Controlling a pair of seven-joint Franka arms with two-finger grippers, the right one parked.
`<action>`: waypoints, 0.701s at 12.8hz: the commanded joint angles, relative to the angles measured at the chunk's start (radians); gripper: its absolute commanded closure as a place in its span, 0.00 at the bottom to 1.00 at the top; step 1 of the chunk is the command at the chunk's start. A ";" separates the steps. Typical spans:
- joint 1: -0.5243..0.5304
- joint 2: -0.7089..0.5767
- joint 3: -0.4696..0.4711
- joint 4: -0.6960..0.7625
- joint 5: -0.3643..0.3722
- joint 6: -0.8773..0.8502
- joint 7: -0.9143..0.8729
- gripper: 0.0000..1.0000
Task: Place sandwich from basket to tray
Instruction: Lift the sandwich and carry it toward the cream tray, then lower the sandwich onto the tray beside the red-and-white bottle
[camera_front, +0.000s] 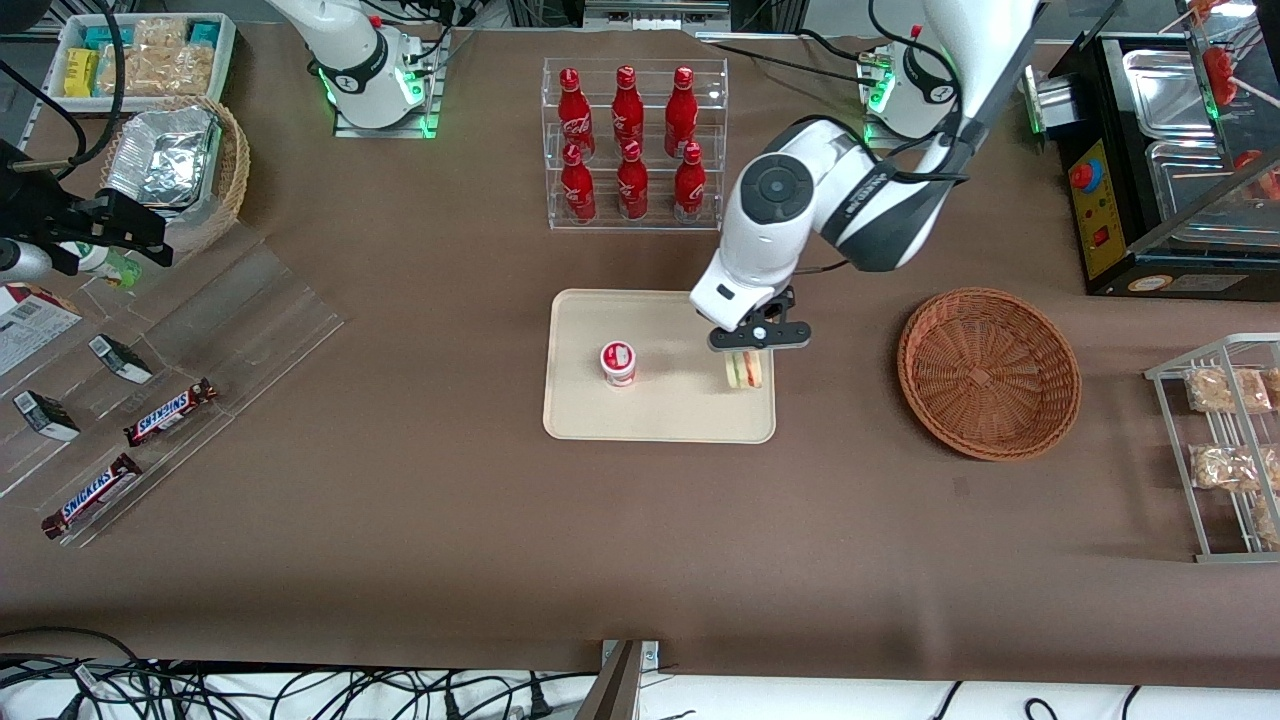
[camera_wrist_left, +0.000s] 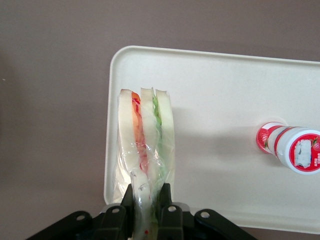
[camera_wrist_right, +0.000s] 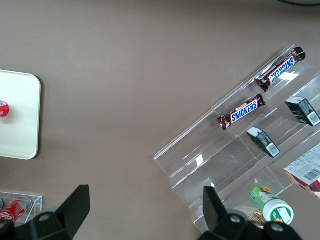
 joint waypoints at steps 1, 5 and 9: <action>-0.032 0.063 0.005 0.032 0.047 0.040 -0.048 0.77; -0.039 0.104 0.005 0.033 0.071 0.071 -0.055 0.78; -0.043 0.152 0.008 0.056 0.088 0.097 -0.057 0.78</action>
